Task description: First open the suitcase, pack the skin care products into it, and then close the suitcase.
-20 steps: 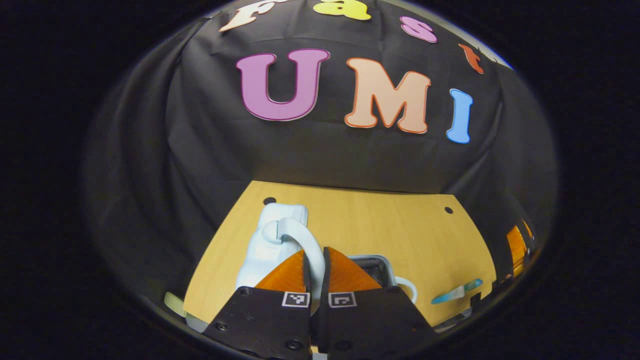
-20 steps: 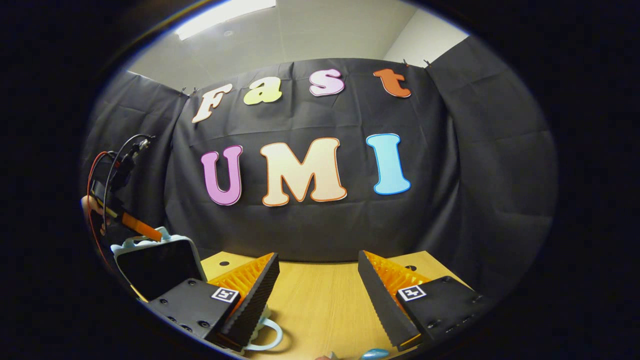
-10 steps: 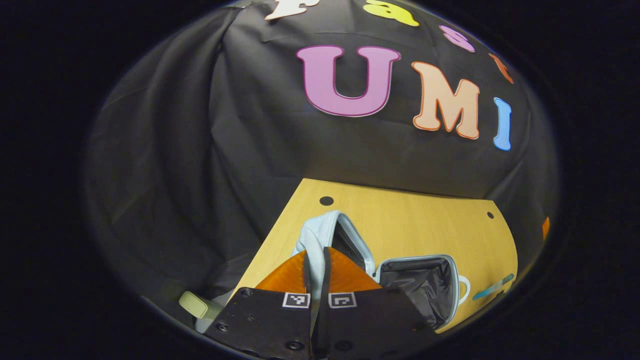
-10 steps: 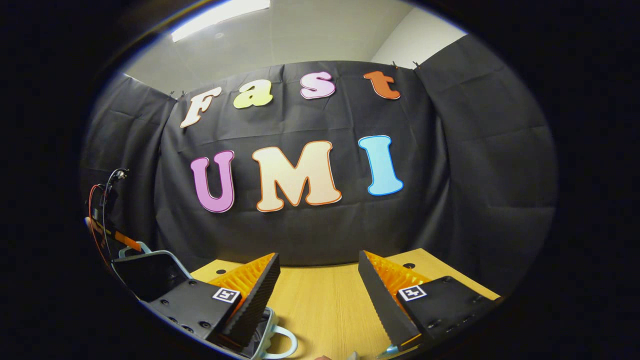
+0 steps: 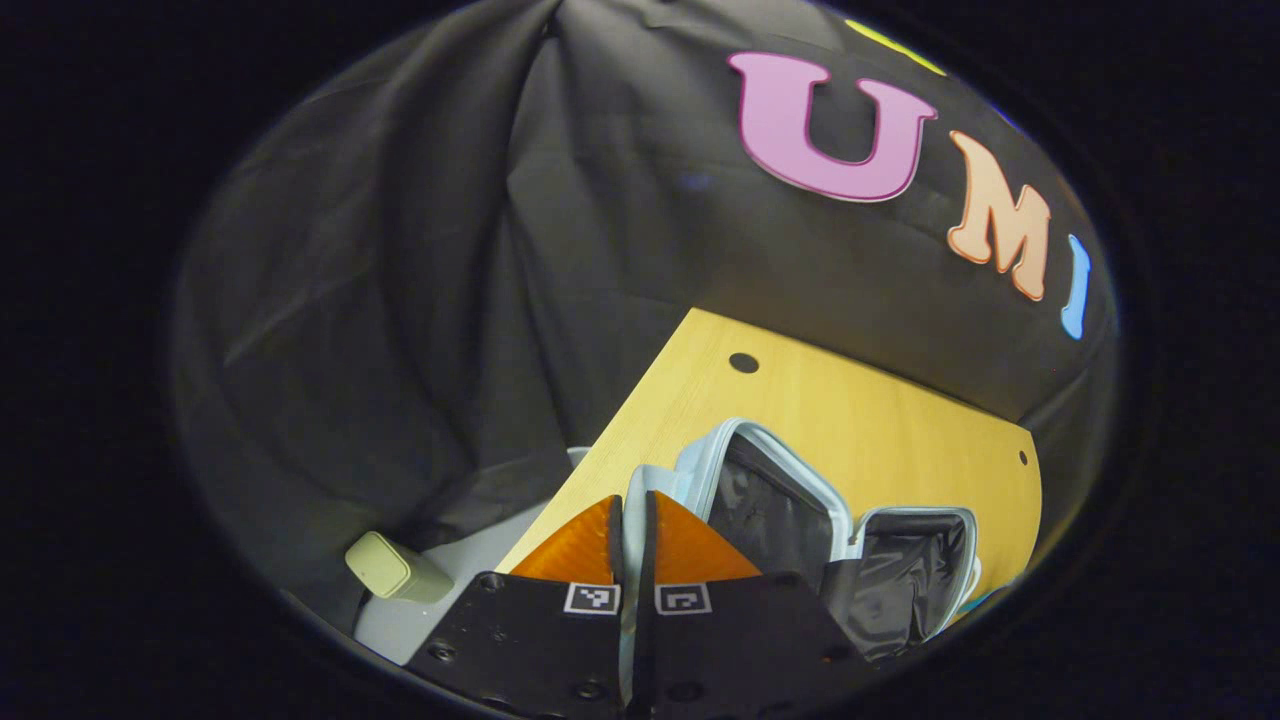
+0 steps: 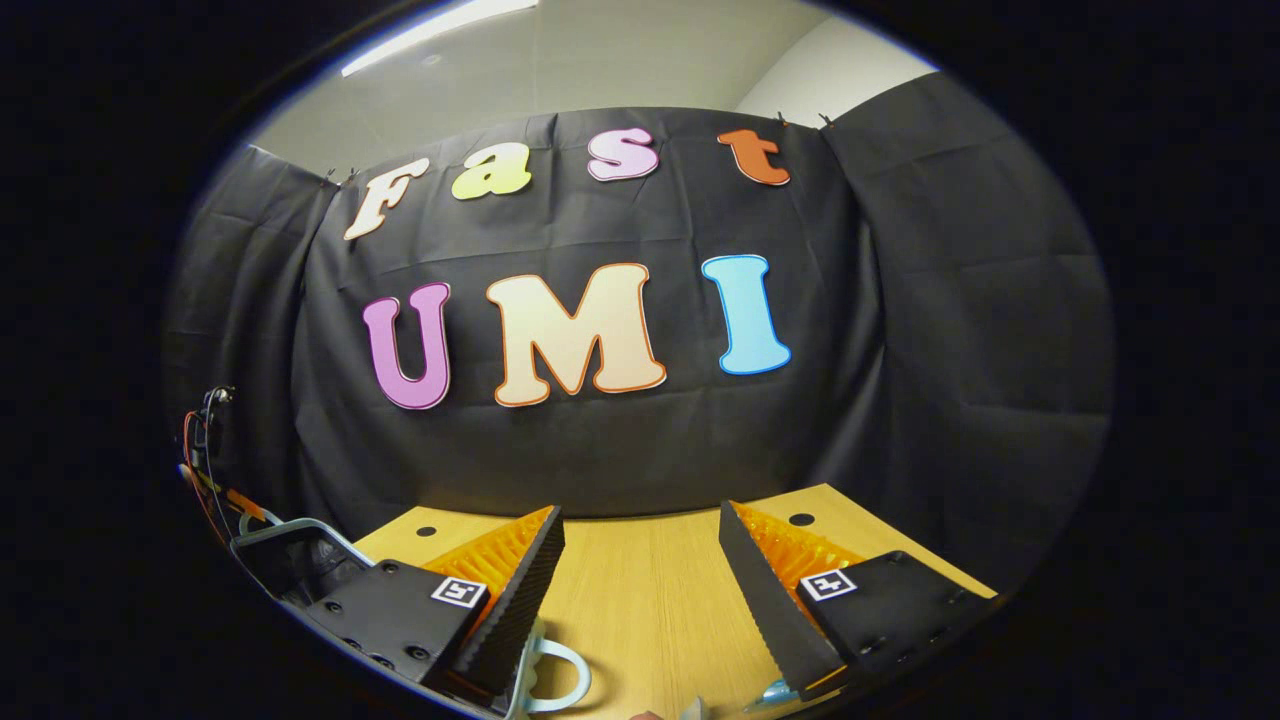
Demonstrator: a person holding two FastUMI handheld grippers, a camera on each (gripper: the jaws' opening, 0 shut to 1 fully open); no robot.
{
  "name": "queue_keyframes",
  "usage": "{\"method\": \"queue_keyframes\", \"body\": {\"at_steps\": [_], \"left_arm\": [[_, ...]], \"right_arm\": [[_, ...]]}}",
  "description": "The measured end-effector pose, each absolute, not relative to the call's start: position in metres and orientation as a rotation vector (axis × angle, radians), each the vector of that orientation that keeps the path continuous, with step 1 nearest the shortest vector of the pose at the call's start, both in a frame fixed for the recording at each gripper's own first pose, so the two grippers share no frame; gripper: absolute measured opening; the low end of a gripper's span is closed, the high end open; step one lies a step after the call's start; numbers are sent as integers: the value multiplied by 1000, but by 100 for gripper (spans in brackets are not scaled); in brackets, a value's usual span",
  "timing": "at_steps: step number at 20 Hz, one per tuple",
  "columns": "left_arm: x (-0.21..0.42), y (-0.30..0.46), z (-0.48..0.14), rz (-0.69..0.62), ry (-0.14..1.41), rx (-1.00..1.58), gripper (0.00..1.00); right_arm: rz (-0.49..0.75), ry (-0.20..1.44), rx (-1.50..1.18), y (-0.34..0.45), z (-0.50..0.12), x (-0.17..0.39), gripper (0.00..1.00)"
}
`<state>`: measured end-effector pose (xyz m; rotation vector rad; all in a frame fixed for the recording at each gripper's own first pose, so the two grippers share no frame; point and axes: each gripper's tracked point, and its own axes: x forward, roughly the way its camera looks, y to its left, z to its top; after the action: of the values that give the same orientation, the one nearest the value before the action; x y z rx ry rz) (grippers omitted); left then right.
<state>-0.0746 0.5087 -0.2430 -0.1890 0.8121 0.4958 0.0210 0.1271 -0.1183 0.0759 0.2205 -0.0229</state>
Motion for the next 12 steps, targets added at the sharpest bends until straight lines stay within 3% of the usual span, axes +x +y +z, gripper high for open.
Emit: {"method": "queue_keyframes", "body": {"at_steps": [11, 12], "left_arm": [[-119, 552, -342, 628, 906, -247, 0], [-122, 555, -345, 655, 906, -244, 11]], "right_arm": [[-39, 291, -8, 120, -137, 20, 98], [-30, 294, -13, 121, -138, 20, 95]]}}
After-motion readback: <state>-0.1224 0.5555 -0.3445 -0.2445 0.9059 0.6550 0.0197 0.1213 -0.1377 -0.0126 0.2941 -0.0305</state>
